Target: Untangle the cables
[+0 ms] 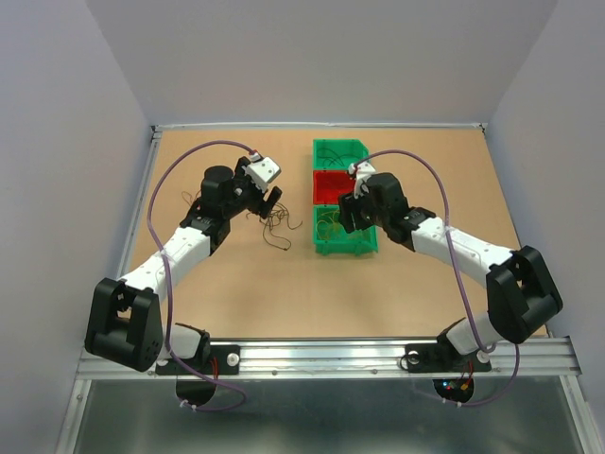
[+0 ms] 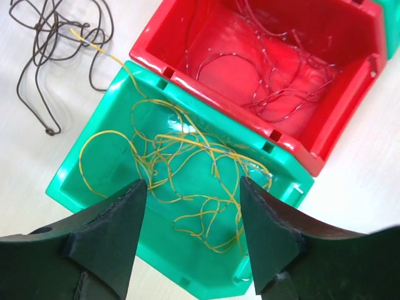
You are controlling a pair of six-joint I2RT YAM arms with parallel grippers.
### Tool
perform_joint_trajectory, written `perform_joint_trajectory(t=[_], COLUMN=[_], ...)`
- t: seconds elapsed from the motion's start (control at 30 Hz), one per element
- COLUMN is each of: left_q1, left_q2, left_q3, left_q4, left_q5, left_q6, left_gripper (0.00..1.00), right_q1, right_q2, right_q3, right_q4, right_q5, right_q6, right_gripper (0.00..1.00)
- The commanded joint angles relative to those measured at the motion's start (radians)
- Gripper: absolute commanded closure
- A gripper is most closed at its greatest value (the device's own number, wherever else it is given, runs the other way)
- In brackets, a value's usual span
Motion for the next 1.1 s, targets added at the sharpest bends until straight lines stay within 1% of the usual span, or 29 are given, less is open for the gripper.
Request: perform_joint_trajectory(t=[0.0, 0.1, 0.23, 0.4, 0.47, 0.5, 0.53, 0.6, 0.63, 0.7, 0.73, 0.77, 0.83, 0.87, 0.97, 1.03, 1.07], left_q1=[-0.006, -0.007, -0.007, -0.009, -0.007, -0.009, -0.009, -0.007, -0.009, -0.010, -0.010, -0.010, -0.010, -0.010, -0.010, -0.010, -0.010], left_q2=[-0.009, -0.009, -0.015, -0.011, -0.004, -0.003, -0.001, -0.001, 0.000, -0.003, -0.004, -0.004, -0.003, -0.001, 0.002, 0.002, -0.001], left_q3=[0.001, 0.003, 0.000, 0.000, 0.001, 0.003, 0.003, 0.004, 0.004, 0.003, 0.003, 0.003, 0.003, 0.006, 0.004, 0.004, 0.004], left_q4=[0.021, 0.019, 0.019, 0.019, 0.018, 0.018, 0.018, 0.018, 0.016, 0.016, 0.016, 0.016, 0.016, 0.016, 0.015, 0.013, 0.013], left_q5=[0.006, 0.004, 0.006, 0.009, 0.009, 0.009, 0.007, 0.009, 0.007, 0.007, 0.009, 0.009, 0.009, 0.009, 0.010, 0.007, 0.007], left_q6=[0.011, 0.009, 0.011, 0.012, 0.014, 0.014, 0.014, 0.015, 0.015, 0.017, 0.017, 0.017, 0.017, 0.018, 0.020, 0.018, 0.018], left_gripper=[0.16, 0.16, 0.16, 0.16, 0.16, 0.16, 0.16, 0.16, 0.16, 0.16, 0.16, 0.16, 0.16, 0.16, 0.16, 0.16, 0.16], right_q1=[0.009, 0.008, 0.008, 0.008, 0.008, 0.008, 0.008, 0.008, 0.008, 0.008, 0.008, 0.008, 0.008, 0.008, 0.009, 0.008, 0.009], right_q2=[-0.035, -0.001, -0.009, 0.005, 0.032, 0.043, 0.063, 0.080, 0.086, 0.094, 0.092, 0.092, 0.088, 0.095, 0.115, 0.148, 0.157], right_q3=[-0.013, 0.012, 0.004, 0.001, 0.013, 0.018, 0.029, 0.036, 0.036, 0.032, 0.029, 0.024, 0.019, 0.019, 0.030, 0.048, 0.055], right_q4=[0.110, 0.125, 0.160, 0.193, 0.194, 0.194, 0.194, 0.193, 0.193, 0.190, 0.188, 0.187, 0.187, 0.187, 0.187, 0.187, 0.187], right_q5=[0.026, 0.036, 0.082, 0.080, 0.076, 0.063, 0.051, 0.046, 0.010, -0.006, -0.013, -0.021, -0.038, -0.043, -0.047, -0.047, -0.047], right_q6=[0.020, 0.031, 0.031, -0.001, -0.007, -0.010, -0.013, -0.015, -0.010, -0.004, -0.003, -0.001, 0.000, -0.001, -0.010, -0.019, -0.023], right_gripper=[0.33, 0.33, 0.31, 0.30, 0.26, 0.27, 0.30, 0.33, 0.34, 0.38, 0.42, 0.50, 0.56, 0.63, 0.67, 0.69, 0.71])
